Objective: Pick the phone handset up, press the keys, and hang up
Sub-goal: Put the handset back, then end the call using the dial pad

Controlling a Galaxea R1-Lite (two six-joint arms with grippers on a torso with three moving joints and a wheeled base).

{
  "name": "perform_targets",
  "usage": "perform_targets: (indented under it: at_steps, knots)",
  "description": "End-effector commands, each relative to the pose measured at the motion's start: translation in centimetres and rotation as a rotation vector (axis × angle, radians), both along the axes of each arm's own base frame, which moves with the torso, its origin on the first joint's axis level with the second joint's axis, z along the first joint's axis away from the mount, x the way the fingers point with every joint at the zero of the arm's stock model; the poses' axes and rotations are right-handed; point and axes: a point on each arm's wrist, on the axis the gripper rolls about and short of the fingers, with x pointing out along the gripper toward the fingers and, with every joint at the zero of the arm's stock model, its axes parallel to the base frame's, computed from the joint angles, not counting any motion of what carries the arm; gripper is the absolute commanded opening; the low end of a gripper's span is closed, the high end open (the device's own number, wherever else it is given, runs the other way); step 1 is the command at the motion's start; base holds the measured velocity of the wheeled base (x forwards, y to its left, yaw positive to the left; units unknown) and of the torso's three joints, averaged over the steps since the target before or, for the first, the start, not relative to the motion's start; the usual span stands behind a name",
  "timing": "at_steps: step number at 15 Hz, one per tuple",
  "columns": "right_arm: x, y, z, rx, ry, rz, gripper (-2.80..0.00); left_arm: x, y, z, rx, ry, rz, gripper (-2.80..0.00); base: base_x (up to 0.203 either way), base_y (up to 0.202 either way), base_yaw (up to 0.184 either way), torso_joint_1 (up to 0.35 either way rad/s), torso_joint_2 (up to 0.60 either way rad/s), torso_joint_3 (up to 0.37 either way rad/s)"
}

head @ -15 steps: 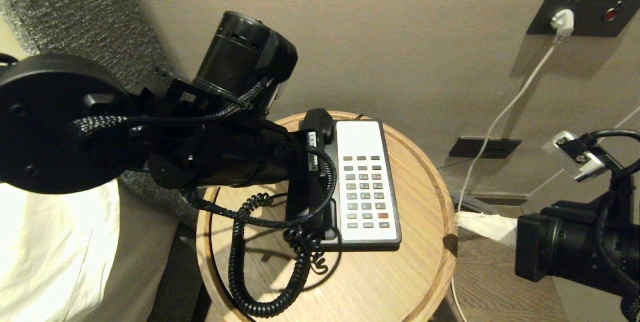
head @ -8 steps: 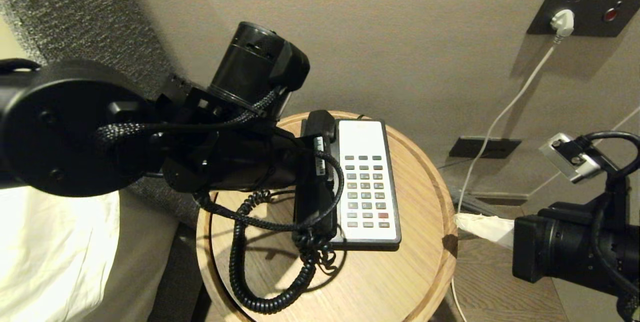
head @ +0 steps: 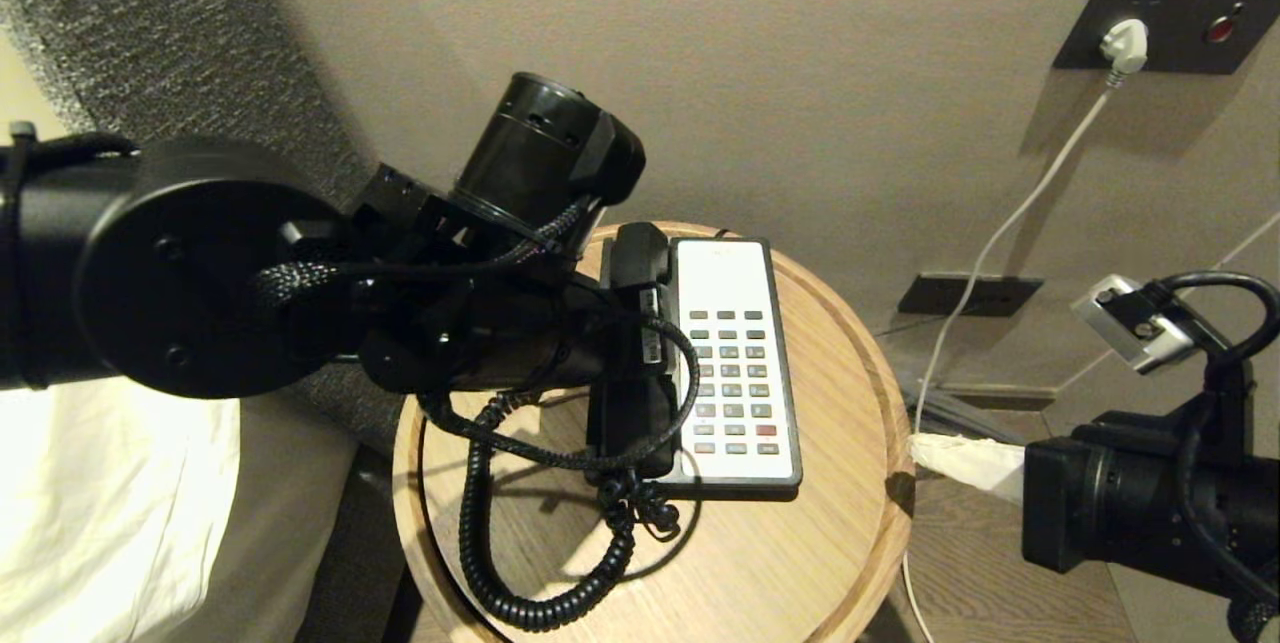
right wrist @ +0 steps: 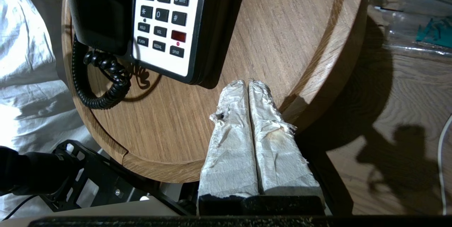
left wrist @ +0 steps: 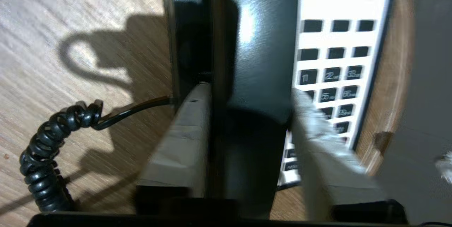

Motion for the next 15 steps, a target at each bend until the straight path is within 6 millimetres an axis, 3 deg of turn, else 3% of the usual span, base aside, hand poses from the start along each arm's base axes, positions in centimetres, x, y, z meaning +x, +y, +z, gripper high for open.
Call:
perform_targets:
  at_steps: [1,6,10,11,12,15]
  knots:
    - [0.0,0.0,0.0,0.002,0.001,0.000,-2.80,-0.1,0.2,0.5,-0.009,-0.018,0.010,0.00,0.000,0.000,0.000,0.000,0.00,0.000]
    - [-0.1,0.0,-0.2,-0.003,0.006,0.000,-2.80,-0.5,0.6,1.4,-0.030,-0.039,0.013,0.00,0.000,0.000,0.000,0.000,0.00,0.000]
    - [-0.2,-0.2,-0.7,-0.016,0.020,-0.003,-2.80,-2.5,3.6,4.3,-0.093,-0.105,0.040,0.00,0.000,0.000,0.000,0.000,0.00,0.000]
    - [-0.2,-0.5,-1.1,-0.022,0.029,-0.015,-2.80,-3.1,5.0,4.5,-0.099,-0.111,0.057,-2.57,0.000,0.000,0.000,0.000,0.00,0.000]
    - [-0.2,-0.9,-1.5,-0.031,0.040,-0.035,-2.80,-3.6,6.6,4.4,-0.099,-0.109,0.083,-2.80,0.000,0.000,0.000,0.000,0.00,0.000]
    - [-0.6,-2.0,-1.8,-0.031,0.040,-0.072,-2.80,-5.5,10.9,4.7,-0.128,-0.134,0.157,-2.80,0.000,0.000,0.000,0.000,0.00,0.000]
